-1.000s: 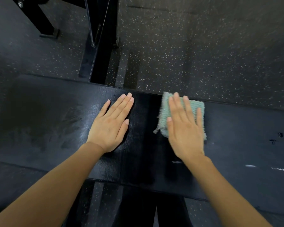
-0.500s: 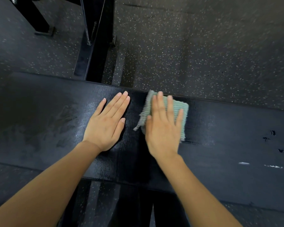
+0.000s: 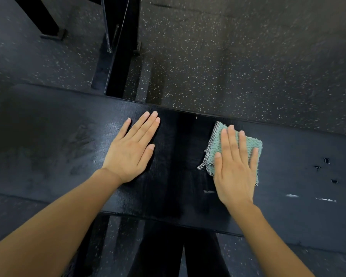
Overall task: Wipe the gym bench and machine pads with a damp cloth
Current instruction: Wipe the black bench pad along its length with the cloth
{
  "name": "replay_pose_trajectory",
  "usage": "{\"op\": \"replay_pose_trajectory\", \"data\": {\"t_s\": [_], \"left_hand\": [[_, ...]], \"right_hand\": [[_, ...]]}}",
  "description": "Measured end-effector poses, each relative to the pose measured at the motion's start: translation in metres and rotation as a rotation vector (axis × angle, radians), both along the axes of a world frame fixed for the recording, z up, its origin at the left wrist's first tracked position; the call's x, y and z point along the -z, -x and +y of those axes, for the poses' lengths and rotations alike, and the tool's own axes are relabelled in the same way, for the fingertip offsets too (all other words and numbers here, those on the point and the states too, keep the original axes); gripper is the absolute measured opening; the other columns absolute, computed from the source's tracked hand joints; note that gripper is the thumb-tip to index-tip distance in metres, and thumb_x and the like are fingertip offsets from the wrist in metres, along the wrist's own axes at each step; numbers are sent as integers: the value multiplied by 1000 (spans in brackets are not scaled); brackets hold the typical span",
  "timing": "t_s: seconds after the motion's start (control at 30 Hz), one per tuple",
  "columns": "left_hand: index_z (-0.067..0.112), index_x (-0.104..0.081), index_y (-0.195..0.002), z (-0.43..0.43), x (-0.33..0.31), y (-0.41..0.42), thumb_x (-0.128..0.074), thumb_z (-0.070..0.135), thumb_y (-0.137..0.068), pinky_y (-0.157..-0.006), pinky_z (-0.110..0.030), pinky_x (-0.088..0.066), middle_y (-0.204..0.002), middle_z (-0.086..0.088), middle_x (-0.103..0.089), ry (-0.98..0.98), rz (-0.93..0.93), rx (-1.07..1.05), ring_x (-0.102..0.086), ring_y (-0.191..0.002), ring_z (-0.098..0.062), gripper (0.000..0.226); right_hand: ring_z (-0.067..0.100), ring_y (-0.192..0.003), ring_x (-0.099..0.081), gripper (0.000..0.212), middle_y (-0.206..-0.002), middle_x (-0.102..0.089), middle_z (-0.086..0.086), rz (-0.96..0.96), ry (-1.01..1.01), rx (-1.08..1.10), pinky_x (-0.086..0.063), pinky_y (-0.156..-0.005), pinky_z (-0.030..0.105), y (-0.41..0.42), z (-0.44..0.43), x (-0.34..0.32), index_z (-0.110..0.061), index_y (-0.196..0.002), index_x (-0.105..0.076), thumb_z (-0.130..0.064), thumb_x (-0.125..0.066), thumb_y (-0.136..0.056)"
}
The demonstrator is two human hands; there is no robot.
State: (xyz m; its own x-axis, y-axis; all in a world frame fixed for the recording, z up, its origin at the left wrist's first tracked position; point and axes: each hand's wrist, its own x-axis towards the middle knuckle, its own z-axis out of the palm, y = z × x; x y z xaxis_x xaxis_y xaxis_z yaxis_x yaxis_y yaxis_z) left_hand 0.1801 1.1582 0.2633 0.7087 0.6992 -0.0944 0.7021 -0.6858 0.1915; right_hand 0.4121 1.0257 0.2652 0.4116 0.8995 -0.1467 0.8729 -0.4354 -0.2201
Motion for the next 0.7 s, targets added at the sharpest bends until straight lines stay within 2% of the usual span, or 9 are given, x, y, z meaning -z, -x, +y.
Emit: {"op": "replay_pose_trajectory", "data": {"t_s": [0.1, 0.17, 0.4, 0.53, 0.7], "left_hand": [[13, -18, -158, -1, 0, 2, -22, 31, -102, -124, -43, -7, -166, 0, -12, 15, 0, 36, -7, -153, -16, 59], [13, -18, -158, -3, 0, 3, -23, 30, -102, -124, -43, -8, -166, 0, -12, 23, 0, 55, -7, -154, -16, 58], [13, -17, -158, -6, -2, 7, -22, 29, -102, -123, -44, -10, -166, 0, -13, 41, -5, 84, -8, -153, -15, 58], [14, -17, -158, -8, -3, 9, -22, 29, -102, -123, -44, -11, -166, 0, -12, 40, 6, 87, -7, -153, -16, 58], [13, -17, -158, -12, -4, 10, -22, 29, -103, -123, -44, -10, -166, -1, -12, 32, 22, 92, -7, -154, -17, 58]], "right_hand": [[15, -152, 4, 58, -165, -2, -9, 9, -13, 126, 3, -122, 50, 21, 7, 0, -22, -158, -8, -34, -12, -101], [18, -152, 2, 59, -165, -3, -7, 17, -20, 136, 1, -122, 51, 40, 12, 0, -20, -158, -9, -34, -14, -101], [21, -152, -11, 58, -164, -17, -4, 26, -40, -106, -6, -120, 51, 101, 18, -2, -19, -157, -22, -32, -27, -100], [17, -152, -8, 57, -165, -13, -6, 35, -15, -190, -8, -121, 48, 82, 6, -1, -21, -157, -17, -32, -24, -102], [15, -152, -8, 57, -165, -10, -9, -28, 19, -123, -10, -121, 49, 32, -27, -1, -24, -158, -13, -32, -21, -102]]}}
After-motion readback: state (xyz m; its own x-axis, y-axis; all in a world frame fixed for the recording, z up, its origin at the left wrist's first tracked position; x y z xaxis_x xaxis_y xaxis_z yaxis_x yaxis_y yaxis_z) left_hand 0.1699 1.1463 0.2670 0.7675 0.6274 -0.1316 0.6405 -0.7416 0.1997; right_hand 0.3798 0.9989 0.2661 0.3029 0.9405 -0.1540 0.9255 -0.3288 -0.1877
